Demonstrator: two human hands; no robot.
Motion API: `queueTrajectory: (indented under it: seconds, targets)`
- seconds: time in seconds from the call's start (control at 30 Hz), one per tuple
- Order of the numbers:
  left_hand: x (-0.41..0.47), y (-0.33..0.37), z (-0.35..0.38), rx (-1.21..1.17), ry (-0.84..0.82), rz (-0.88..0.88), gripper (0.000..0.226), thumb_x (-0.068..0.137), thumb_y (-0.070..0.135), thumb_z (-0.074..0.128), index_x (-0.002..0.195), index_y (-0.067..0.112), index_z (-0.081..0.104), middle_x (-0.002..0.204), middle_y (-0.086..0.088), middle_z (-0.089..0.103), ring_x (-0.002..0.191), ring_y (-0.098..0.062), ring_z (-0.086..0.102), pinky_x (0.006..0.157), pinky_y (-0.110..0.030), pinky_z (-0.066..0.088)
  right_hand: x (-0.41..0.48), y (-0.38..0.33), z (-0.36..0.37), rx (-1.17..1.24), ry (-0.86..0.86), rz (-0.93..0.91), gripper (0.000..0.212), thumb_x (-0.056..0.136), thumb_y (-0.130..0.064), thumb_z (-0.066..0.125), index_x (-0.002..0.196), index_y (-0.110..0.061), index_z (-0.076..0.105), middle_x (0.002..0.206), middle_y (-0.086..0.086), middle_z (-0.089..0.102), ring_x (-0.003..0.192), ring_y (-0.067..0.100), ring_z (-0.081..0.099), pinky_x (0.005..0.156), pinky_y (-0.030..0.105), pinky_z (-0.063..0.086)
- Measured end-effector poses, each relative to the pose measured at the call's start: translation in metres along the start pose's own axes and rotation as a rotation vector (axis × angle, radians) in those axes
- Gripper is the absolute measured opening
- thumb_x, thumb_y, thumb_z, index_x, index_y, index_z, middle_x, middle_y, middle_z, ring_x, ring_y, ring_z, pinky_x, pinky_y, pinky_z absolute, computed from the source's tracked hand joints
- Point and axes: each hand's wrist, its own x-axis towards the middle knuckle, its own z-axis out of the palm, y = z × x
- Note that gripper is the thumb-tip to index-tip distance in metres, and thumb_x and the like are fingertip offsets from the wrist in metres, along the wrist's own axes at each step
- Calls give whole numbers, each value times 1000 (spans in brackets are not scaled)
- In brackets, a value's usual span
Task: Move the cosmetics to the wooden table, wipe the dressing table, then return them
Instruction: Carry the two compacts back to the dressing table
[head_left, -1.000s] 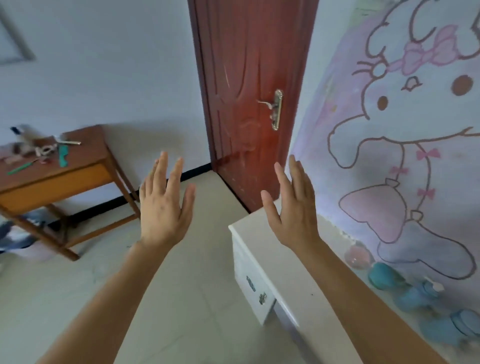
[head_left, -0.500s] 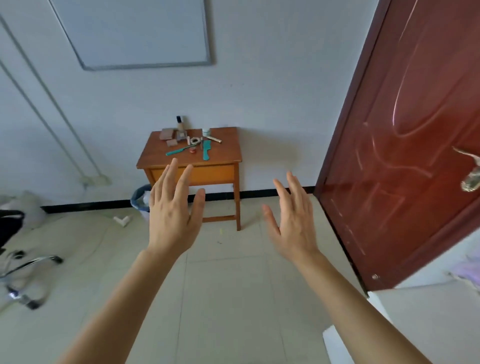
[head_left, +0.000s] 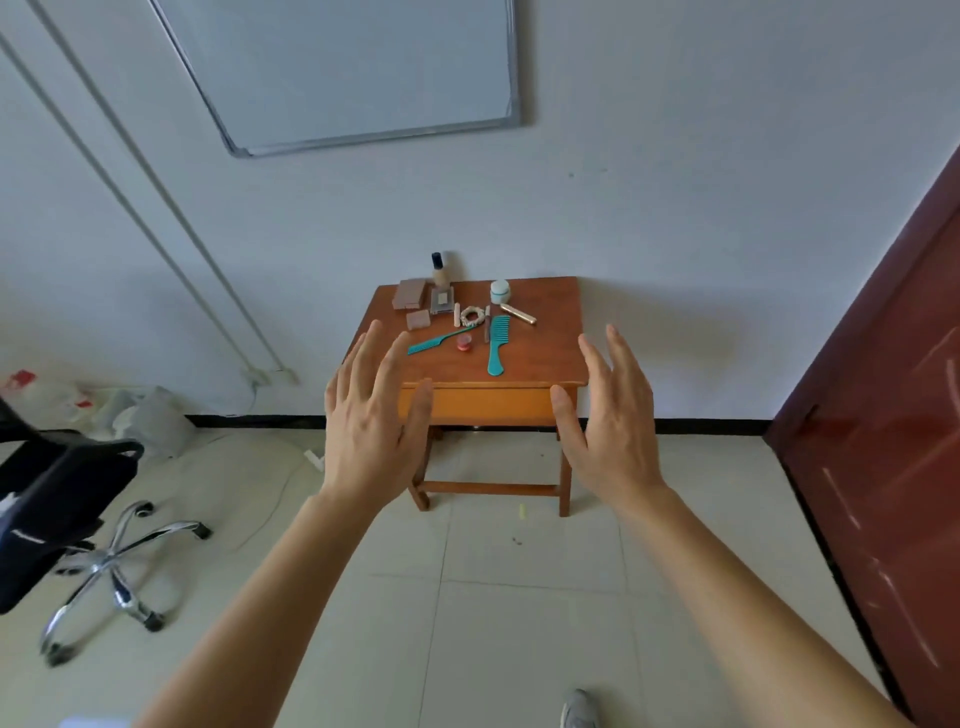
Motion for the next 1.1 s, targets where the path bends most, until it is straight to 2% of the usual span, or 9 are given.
queueTrajectory:
  seconds: [0.27,0.43,0.53,0.83,1.1]
  targets:
    - [119,-66,28,51,48,-95,57,99,46,35,147,18,38,158,-11,28,143,-31,29,113,-47,25,160,5,111,54,-117,-57,59,102,-50,35,153,-20,27,164,8,16,151,21,14,119,45,27]
    - [182,-142,62,45,64,-127,52,99,44,40,143,16,43,156,-11,33,141,-32,34,111,-53,31,229,-6,204,63,-176,-112,56,101,-51,37,151,-26,27,163,6,15,149,24,20,115,48,34]
    - [230,-192,96,35,55,-159,52,99,44,41,144,18,41,156,-10,33,143,-30,31,112,-52,28,263,-3,260,-3,-215,-144,59,99,-51,41,152,-28,25,163,4,13,148,23,20,115,48,34]
    - [386,-319,194,27,-250,-170,57,98,48,45,150,30,29,163,-1,17,148,-27,20,117,-52,19,367,16,371,-202,-315,90,55,99,-47,44,147,-24,31,160,7,25,145,25,30,114,43,36]
    - [442,-346,283,-19,-495,-215,51,98,40,51,146,30,38,162,1,20,148,-24,19,119,-49,20,398,67,443,-261,-451,192,46,100,-42,46,143,-25,40,157,5,32,146,25,28,117,40,25]
